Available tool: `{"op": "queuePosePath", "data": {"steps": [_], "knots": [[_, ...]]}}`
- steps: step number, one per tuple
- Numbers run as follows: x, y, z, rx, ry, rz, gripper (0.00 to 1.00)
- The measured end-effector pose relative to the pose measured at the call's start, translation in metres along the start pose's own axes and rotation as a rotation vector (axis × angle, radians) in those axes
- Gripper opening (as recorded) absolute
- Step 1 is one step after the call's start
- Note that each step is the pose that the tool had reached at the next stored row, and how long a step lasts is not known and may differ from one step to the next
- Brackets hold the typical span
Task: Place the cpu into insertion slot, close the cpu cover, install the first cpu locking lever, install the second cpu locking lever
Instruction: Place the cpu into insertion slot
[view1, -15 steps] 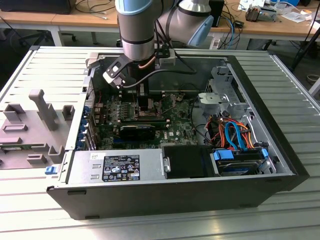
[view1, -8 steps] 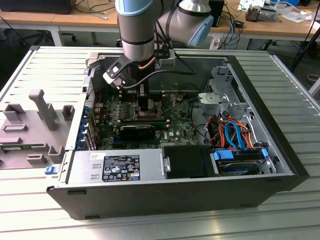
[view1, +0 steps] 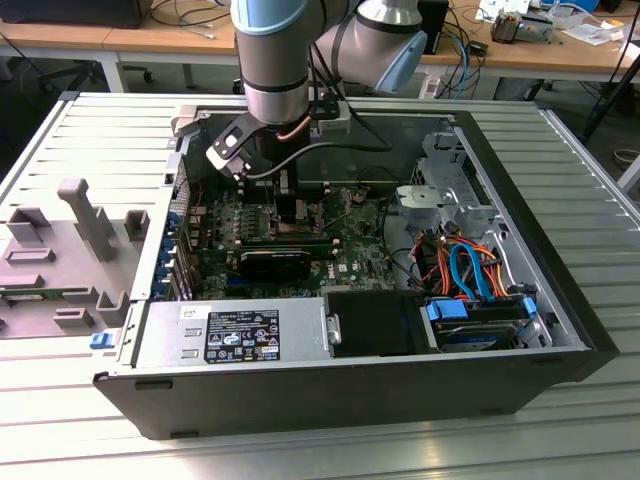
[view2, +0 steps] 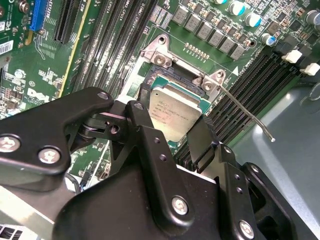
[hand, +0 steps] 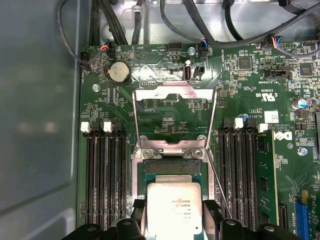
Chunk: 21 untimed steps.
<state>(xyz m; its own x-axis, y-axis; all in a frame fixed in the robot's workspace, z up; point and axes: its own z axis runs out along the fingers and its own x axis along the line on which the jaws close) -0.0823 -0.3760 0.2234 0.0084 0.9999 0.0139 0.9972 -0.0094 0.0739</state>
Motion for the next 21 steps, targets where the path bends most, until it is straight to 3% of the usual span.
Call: {"op": "queuePosePath", "data": {"steps": [21], "knots": [[0.0000, -0.0003, 0.0040, -0.0001, -0.0014, 0.000, 0.54]]}}
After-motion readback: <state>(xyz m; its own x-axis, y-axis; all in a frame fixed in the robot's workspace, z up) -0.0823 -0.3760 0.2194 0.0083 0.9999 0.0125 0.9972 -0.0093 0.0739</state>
